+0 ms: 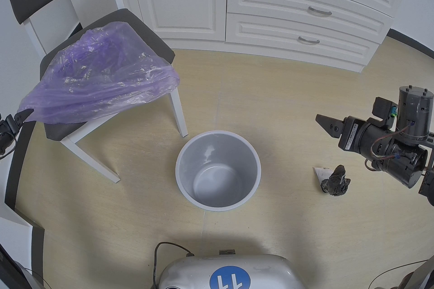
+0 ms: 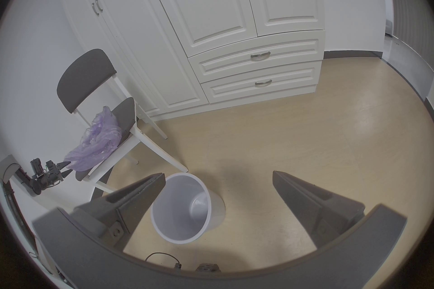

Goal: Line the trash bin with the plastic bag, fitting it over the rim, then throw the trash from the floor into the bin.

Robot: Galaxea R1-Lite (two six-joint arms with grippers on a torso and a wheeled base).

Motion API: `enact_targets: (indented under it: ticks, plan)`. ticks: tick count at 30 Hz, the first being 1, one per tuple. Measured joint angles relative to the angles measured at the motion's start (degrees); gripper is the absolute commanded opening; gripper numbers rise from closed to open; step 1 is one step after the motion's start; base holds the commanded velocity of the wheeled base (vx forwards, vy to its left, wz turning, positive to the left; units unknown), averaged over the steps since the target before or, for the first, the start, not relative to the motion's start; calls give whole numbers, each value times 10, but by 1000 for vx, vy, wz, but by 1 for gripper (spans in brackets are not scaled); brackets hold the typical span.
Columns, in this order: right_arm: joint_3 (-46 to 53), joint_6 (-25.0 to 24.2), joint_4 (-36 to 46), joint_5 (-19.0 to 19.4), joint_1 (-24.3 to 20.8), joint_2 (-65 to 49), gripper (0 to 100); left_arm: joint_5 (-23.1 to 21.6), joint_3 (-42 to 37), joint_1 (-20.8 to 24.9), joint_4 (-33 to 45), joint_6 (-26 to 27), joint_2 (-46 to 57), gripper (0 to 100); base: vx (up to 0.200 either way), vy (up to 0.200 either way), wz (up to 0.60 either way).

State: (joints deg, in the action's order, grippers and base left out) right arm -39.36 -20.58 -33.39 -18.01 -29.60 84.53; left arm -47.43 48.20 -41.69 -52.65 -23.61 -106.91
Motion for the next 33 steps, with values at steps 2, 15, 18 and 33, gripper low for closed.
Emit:
enact_targets:
  ticks: [2, 15, 18, 33]
  plan:
    - [0, 0, 0, 0, 0, -1, 100, 0, -5, 6, -36, -8, -5, 100, 0, 0, 0]
    - [0, 0, -3, 0, 0, -4, 100, 1, -50, 13, -332, -73, -59, 100, 0, 0, 0]
    - [1, 0, -3, 0, 0, -5, 100, 0, -59, 12, -361, -84, -74, 100, 0, 0, 0]
    - [1, 0, -4, 2, -1, -6, 100, 0, -56, 4, -354, -97, -120, 100, 0, 0, 0]
